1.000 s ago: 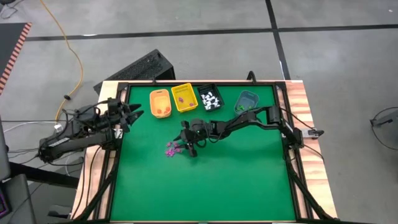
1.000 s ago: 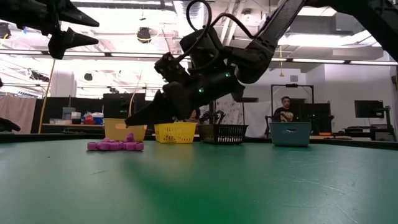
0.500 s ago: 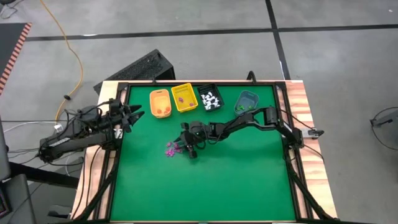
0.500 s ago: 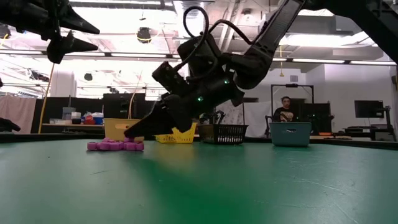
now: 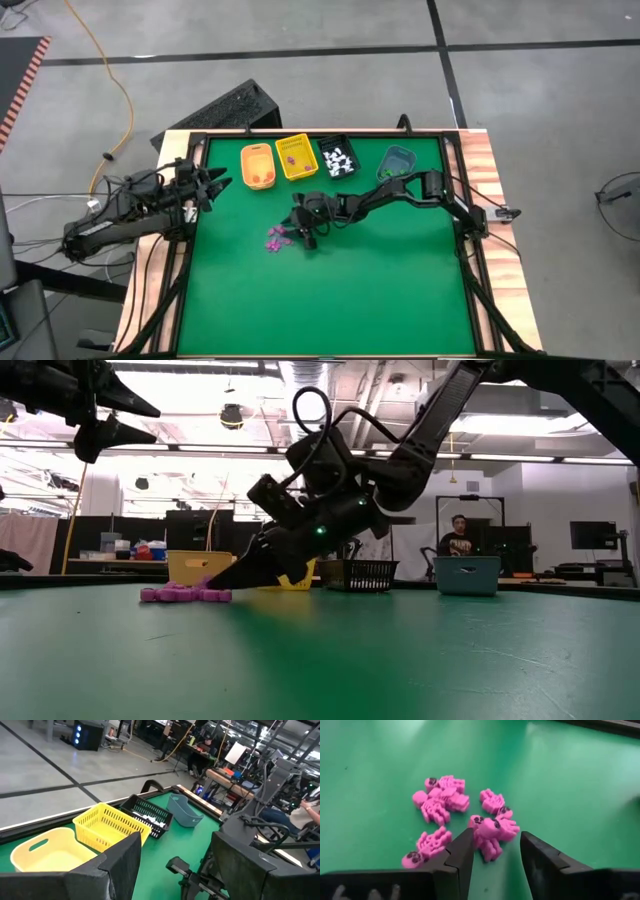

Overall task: Sort Halloween decoration
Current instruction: Put the pink skeleton toy into the yellow bin

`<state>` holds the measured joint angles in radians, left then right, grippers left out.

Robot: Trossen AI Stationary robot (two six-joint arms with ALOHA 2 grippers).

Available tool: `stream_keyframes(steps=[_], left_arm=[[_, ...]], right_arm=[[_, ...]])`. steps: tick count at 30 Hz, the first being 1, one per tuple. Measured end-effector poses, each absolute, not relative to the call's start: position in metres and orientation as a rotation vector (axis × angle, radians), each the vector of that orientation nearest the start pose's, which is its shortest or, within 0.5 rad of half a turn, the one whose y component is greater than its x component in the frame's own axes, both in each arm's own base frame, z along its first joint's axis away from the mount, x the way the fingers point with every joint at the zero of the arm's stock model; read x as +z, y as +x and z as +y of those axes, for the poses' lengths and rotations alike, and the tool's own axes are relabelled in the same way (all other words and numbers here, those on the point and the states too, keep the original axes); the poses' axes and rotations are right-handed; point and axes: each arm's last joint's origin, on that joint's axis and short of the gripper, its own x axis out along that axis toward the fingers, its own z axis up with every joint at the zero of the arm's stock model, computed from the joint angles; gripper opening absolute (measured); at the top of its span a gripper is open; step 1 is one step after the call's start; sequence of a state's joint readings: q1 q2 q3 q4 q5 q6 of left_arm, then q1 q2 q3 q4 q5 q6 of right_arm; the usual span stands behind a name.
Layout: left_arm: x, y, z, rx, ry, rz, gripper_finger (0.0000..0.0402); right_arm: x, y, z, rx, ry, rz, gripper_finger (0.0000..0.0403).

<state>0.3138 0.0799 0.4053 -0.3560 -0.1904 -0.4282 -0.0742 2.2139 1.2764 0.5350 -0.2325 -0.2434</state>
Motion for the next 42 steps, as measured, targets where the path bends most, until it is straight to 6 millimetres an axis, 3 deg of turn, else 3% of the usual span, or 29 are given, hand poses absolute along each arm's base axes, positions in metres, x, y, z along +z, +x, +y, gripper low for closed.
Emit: stream_keyframes(steps=[14,26,34,42], left_arm=[[0.255,0.061,0.026,0.516,-0.433,-0.061,0.0231],[0.253,0.060,0.026,0.550,-0.438,-0.054,0.0231],[0.253,0.060,0.027,0.563,-0.443,-0.058,0.0231],[0.253,0.060,0.027,0.563,-0.464,-0.064,0.0231]], right_arm=[[0.128,0.468,-0.035,0.185,-0.183,0.338,0.0125],[0.127,0.467,-0.039,0.177,-0.181,0.349,0.0123],[0.120,0.463,-0.054,0.026,-0.136,0.443,0.0123],[0.131,0.468,-0.048,0.030,-0.100,0.332,0.0123]])
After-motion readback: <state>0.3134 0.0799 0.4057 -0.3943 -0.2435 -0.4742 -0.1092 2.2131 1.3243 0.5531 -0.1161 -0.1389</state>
